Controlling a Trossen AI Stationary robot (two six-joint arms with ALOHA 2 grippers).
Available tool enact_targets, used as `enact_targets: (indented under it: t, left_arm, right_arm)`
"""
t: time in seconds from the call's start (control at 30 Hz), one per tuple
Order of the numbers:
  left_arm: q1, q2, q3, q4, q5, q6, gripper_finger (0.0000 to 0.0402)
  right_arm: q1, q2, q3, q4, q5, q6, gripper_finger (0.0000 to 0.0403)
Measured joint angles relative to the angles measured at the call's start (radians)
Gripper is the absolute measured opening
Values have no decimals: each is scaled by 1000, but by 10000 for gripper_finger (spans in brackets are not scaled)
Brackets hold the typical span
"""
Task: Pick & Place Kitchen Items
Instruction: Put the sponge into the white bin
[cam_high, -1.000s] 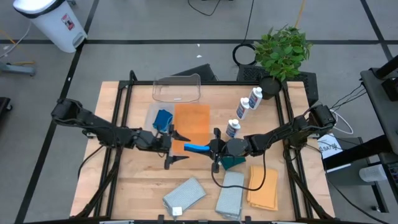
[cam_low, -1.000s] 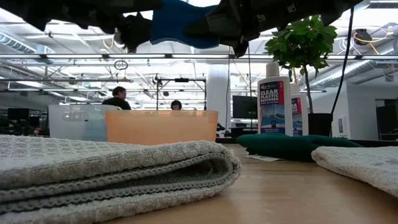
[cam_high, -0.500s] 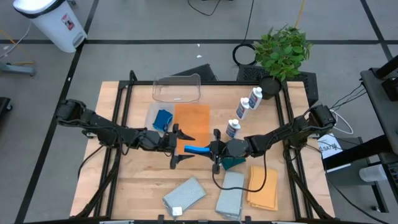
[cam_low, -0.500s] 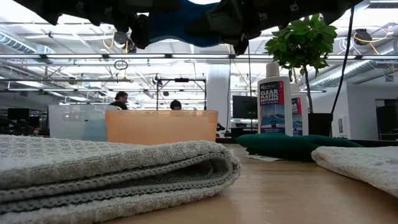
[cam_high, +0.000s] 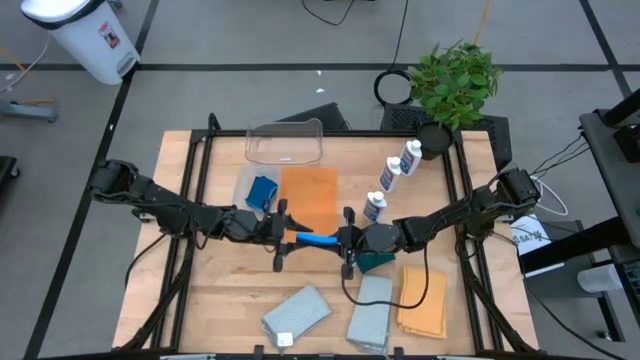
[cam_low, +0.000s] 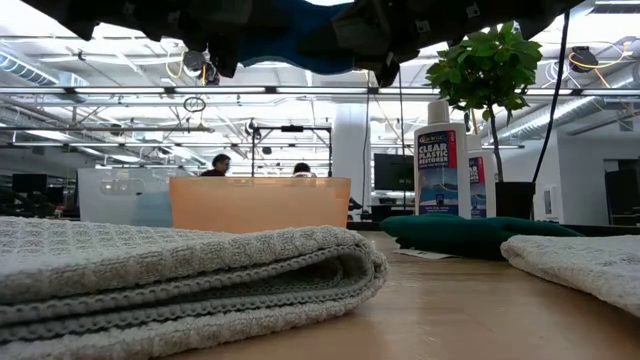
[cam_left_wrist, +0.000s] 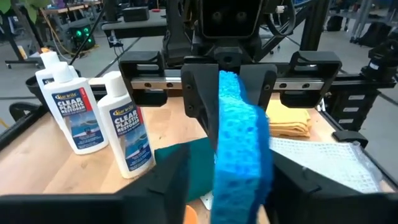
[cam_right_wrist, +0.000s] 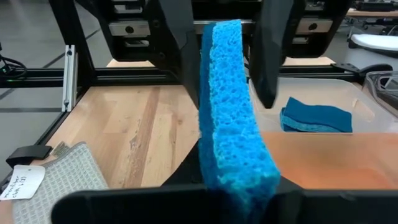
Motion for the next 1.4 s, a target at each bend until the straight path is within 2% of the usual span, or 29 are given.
enact_targets:
  t: [0.3, 0.47, 0.57, 0.87, 1.4]
  left_arm:
    - [0, 0, -1, -1, 34, 48, 47]
    - [0, 0, -1, -1, 34, 49, 11]
    - [0, -1, -1, -1, 34, 49, 12]
    - [0, -1, -1, 0, 33, 48, 76]
    - [0, -1, -1, -4, 33, 45, 81]
  right_arm:
    - [0, 0, 0, -7, -1, -11, 6]
    - [0, 0, 0, -7, -1, -11, 6]
    - [0, 0, 0, -7, -1, -11, 6]
    - [0, 0, 0, -8, -2, -11, 6]
    - [0, 0, 0, -8, -2, -19, 6]
